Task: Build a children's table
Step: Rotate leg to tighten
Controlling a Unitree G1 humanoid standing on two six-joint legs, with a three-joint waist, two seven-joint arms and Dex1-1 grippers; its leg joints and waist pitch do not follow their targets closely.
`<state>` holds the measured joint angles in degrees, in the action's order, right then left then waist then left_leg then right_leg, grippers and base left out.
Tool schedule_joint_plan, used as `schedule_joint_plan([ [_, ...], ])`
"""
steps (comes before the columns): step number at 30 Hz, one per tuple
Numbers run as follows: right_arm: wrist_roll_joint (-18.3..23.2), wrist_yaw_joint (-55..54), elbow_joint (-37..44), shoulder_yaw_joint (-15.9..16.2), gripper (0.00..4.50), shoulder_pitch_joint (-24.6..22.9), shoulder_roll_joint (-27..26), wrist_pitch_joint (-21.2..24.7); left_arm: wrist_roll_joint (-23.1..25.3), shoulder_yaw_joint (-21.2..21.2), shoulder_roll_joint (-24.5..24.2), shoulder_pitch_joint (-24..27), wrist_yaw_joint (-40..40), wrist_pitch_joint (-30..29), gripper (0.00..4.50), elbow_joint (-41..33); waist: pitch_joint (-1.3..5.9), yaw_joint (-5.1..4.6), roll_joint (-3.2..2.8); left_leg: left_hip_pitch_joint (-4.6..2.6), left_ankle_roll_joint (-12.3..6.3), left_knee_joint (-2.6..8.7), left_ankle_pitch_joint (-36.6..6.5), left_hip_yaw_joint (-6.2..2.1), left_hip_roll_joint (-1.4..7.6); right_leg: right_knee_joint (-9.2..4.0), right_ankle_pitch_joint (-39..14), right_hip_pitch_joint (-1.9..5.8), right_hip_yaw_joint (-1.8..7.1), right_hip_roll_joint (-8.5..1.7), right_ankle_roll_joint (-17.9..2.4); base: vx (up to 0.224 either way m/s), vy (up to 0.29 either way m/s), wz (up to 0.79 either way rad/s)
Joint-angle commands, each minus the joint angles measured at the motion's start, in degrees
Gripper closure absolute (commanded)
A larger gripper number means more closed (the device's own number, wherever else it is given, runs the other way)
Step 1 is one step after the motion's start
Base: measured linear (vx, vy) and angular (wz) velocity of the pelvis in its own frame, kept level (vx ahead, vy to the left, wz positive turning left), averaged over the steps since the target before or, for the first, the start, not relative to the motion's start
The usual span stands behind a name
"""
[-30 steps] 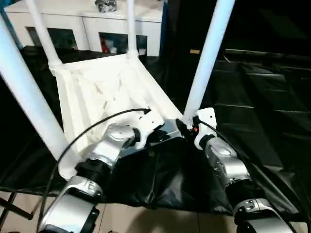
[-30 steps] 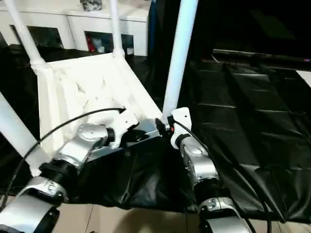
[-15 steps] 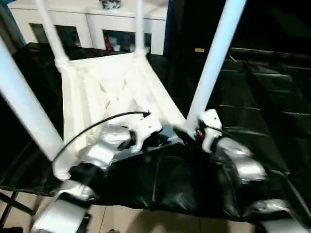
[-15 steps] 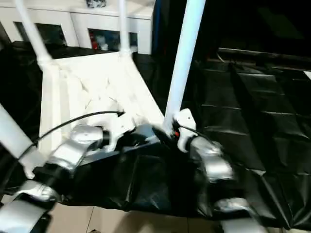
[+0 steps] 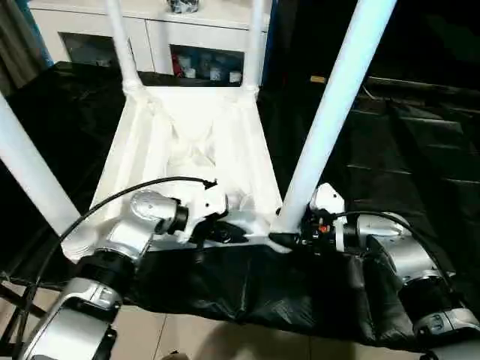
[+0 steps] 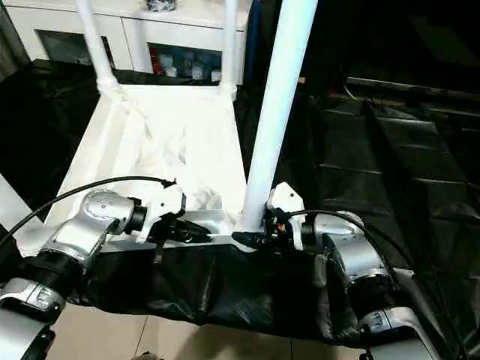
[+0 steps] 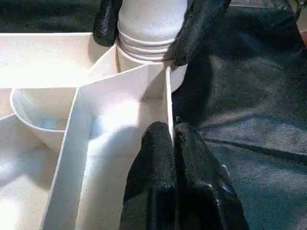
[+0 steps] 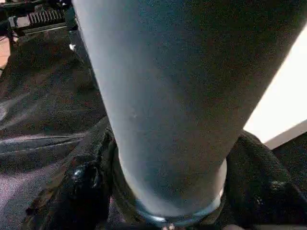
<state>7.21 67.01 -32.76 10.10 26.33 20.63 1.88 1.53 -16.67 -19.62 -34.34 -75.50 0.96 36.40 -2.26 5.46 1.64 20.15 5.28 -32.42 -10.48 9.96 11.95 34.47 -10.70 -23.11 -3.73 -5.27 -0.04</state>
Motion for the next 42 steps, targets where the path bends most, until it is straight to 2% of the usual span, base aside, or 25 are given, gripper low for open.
schedule_joint_plan([
  [1, 0.7, 2.4, 1.4, 2.1, 1.73, -1.0, -0.1, 1.4, -0.1, -2.3, 0.5, 0.6, -2.6, 0.9, 4.50, -1.6, 3.20, 0.06, 0.18, -0.02, -4.31, 3.21, -9.1, 0.47, 1.32, -3.05, -4.9, 3.17, 2.15, -2.52, -14.8, 0.000, 0.000, 0.00],
  [4, 1.1, 2.4, 2.2, 1.9, 1.77, -1.7, -0.6, 2.0, -0.3, -2.1, 0.6, 0.8, -2.3, 0.6, 4.50, -1.4, 3.24, 0.15, 0.18, -0.06, -4.18, 3.20, -9.1, 0.48, 1.34, -3.05, -4.7, 3.16, 2.17, -2.52, -14.7, 0.000, 0.000, 0.00],
  [8, 2.0, -4.1, 2.7, -0.7, 1.78, -3.1, -3.6, 4.0, 0.5, -1.5, 2.4, 0.4, 2.4, -0.9, 4.50, -0.4, 3.09, 0.34, 0.17, -0.14, -3.60, 3.35, -10.0, 0.45, 1.40, -3.23, -6.0, 2.98, 2.25, -2.62, -14.5, 0.000, 0.000, 0.00],
  [11, 0.3, -14.3, 0.5, -2.9, 1.78, -3.0, -6.8, 3.4, 1.1, -0.9, 4.9, -0.3, 7.4, -3.1, 4.50, 0.6, 2.60, -0.07, 0.18, -0.26, -1.47, 3.92, -14.4, 0.26, 1.27, -4.26, -14.7, 2.65, 2.30, -2.80, -12.2, 0.000, 0.000, 0.00],
  [12, 0.3, -14.3, 0.5, -2.9, 1.78, -3.0, -6.8, 3.4, 1.1, -0.9, 4.9, -0.3, 7.4, -3.1, 4.50, 0.6, 2.47, -0.26, 0.25, -0.38, -0.56, 4.05, -16.8, 0.07, 1.13, -4.79, -20.2, 2.55, 2.23, -2.95, -10.6, 0.000, 0.000, 0.00],
  [13, -0.9, -23.0, -1.8, -4.7, 1.78, -2.4, -9.9, 2.6, 1.6, -0.8, 7.5, -0.7, 11.1, -4.5, 4.50, 1.0, 2.49, -0.40, 0.25, -0.33, -0.12, 4.14, -17.3, -0.10, 1.16, -4.93, -22.1, 2.57, 2.26, -3.07, -9.7, 0.000, 0.000, 0.00],
  [14, -0.9, -23.4, -1.9, -4.8, 1.78, -2.4, -10.0, 2.6, 1.6, -0.8, 7.7, -0.7, 11.3, -4.6, 4.50, 1.0, 2.47, -0.72, 0.18, -0.38, 0.54, 4.18, -18.0, -0.16, 1.08, -5.22, -23.9, 2.27, 2.28, -2.98, -8.8, 0.000, 0.000, 0.00],
  [15, -1.0, -25.6, -2.6, -5.3, 1.78, -2.1, -11.0, 2.5, 1.8, -0.8, 8.5, -0.8, 12.5, -4.9, 4.50, 1.2, 2.52, -0.99, 0.30, -0.15, 0.73, 4.34, -18.0, -0.41, 1.10, -5.22, -24.5, 2.56, 2.20, -2.97, -8.0, 0.000, 0.000, 0.00],
  [16, -0.9, -28.7, -3.4, -6.1, 1.78, -1.8, -12.6, 2.7, 2.0, -1.0, 10.0, -0.9, 14.0, -5.7, 4.50, 1.3, 2.55, -1.04, 0.05, -0.04, 0.69, 4.38, -17.9, -0.50, 1.06, -5.22, -24.3, 2.62, 2.16, -2.97, -7.8, 0.000, 0.000, 0.00],
  [17, -1.1, -32.2, -4.4, -6.5, 1.78, -1.3, -14.7, 2.7, 2.5, -1.3, 12.0, -1.1, 16.5, -6.4, 4.50, 1.7, 2.60, -1.35, 0.18, -0.12, 0.59, 4.35, -18.2, -0.41, 1.04, -5.30, -23.4, 2.42, 2.17, -2.80, -7.8, 0.000, 0.000, 0.00],
  [19, -1.6, -37.1, -5.5, -7.0, 1.79, -0.6, -17.6, 2.9, 3.2, -1.8, 14.6, -1.3, 19.3, -7.3, 4.50, 2.1, 2.58, -1.71, 0.04, -0.20, 0.67, 4.29, -17.8, -0.29, 0.96, -5.24, -21.9, 2.17, 2.30, -2.67, -8.4, 0.000, 0.000, 0.00],
  [21, -2.3, -42.3, -6.6, -7.4, 1.79, 0.5, -20.9, 3.9, 3.8, -2.4, 16.6, -1.5, 21.8, -8.2, 4.50, 2.3, 2.72, -2.03, 0.03, -0.07, 0.51, 4.23, -17.4, -0.31, 0.94, -5.11, -20.4, 2.31, 2.27, -2.64, -8.8, 0.000, 0.000, 0.00],
  [25, -4.2, -43.6, -7.3, -5.7, 1.79, 1.1, -22.9, 2.2, 5.1, -3.3, 17.5, -1.5, 22.9, -8.0, 4.50, 2.2, 2.90, -2.23, 0.06, 0.07, -0.25, 4.17, -16.7, -0.25, 0.86, -4.96, -17.7, 2.50, 2.25, -2.53, -9.1, 0.000, 0.000, 0.00],
  [26, -4.3, -43.6, -7.4, -5.8, 1.44, 1.2, -23.0, 1.7, 5.3, -3.5, 17.4, -1.4, 22.7, -7.9, 4.50, 2.0, 2.87, -2.22, 0.08, 0.06, -0.62, 4.13, -16.6, -0.17, 0.84, -4.92, -16.7, 2.47, 2.28, -2.47, -9.4, 0.000, 0.000, 0.00],
  [27, -2.9, -43.1, -7.5, -7.1, 1.09, 1.4, -22.8, 1.2, 5.4, -3.3, 16.7, -1.2, 22.2, -8.0, 4.50, 1.5, 2.92, -2.22, 0.06, 0.10, -0.84, 4.16, -16.3, -0.17, 0.89, -4.81, -15.9, 2.55, 2.27, -2.51, -9.7, 0.000, 0.000, 0.00],
  [28, -2.9, -43.1, -7.5, -7.1, 1.09, 1.4, -22.8, 1.2, 5.4, -3.3, 16.7, -1.2, 22.2, -8.0, 4.50, 1.5, 2.92, -2.23, 0.07, 0.11, -0.95, 4.14, -16.2, -0.13, 0.87, -4.82, -15.6, 2.57, 2.28, -2.49, -9.8, 0.000, 0.000, 0.00],
  [32, -1.4, -34.9, -5.2, -7.0, 0.88, 0.6, -18.7, 0.9, 5.0, -3.1, 13.6, -0.6, 18.4, -6.2, 4.50, 0.4, 3.00, -1.95, 0.25, 0.07, -1.91, 4.02, -15.4, -0.01, 0.91, -4.80, -15.0, 2.69, 2.31, -2.54, -10.0, 0.000, 0.000, 0.00],
  [34, -1.1, -31.7, -4.0, -6.6, 0.62, 0.1, -16.7, 1.3, 4.9, -3.1, 12.2, -0.5, 16.7, -5.3, 4.50, 0.3, 3.21, -1.82, 0.18, 0.13, -2.66, 3.81, -13.2, 0.08, 1.00, -4.36, -11.0, 2.86, 2.34, -2.50, -11.0, 0.000, 0.000, 0.00],
  [36, -1.2, -28.2, -2.5, -6.1, 0.50, -0.5, -14.3, 1.8, 4.6, -3.2, 10.5, -0.3, 14.4, -4.4, 4.50, 0.0, 3.55, -1.60, 0.12, 0.21, -3.98, 3.43, -8.8, 0.17, 0.98, -3.44, -3.4, 3.23, 2.30, -2.46, -13.0, 0.000, 0.000, 0.00],
  [37, -0.9, -23.4, -0.9, -5.1, 0.50, -1.2, -11.4, 2.1, 4.7, -3.3, 8.6, -0.2, 12.0, -3.2, 4.50, -0.3, 3.58, -1.61, 0.13, 0.17, -4.44, 3.35, -7.9, 0.20, 0.95, -3.28, -1.4, 3.26, 2.26, -2.36, -13.5, 0.000, 0.000, 0.00],
  [38, -0.8, -22.6, -0.6, -4.9, 0.50, -1.3, -11.0, 2.1, 4.7, -3.4, 8.4, -0.2, 11.6, -3.1, 4.50, -0.3, 3.57, -1.58, 0.21, 0.17, -5.69, 3.14, -6.6, 0.28, 0.89, -3.01, 1.7, 3.39, 2.19, -2.19, -14.4, 0.000, 0.000, 0.00],
  [40, -0.7, -18.2, 0.7, -3.7, 0.50, -2.0, -8.4, 2.2, 4.6, -3.5, 6.8, -0.3, 9.4, -2.1, 4.50, -0.3, 3.49, -1.51, 0.10, 0.07, -6.44, 3.14, -7.1, 0.35, 0.98, -3.08, 1.5, 3.34, 2.15, -2.40, -15.2, 0.000, 0.000, 0.00],
  [42, -0.3, -15.4, 1.6, -3.0, 0.50, -2.4, -6.9, 2.4, 4.4, -3.5, 6.0, -0.3, 8.2, -1.7, 4.50, -0.3, 3.21, -1.31, 0.10, 0.01, -5.72, 3.37, -9.7, 0.33, 1.14, -3.51, -3.2, 3.28, 2.17, -2.56, -15.0, 0.000, 0.000, 0.00],
])
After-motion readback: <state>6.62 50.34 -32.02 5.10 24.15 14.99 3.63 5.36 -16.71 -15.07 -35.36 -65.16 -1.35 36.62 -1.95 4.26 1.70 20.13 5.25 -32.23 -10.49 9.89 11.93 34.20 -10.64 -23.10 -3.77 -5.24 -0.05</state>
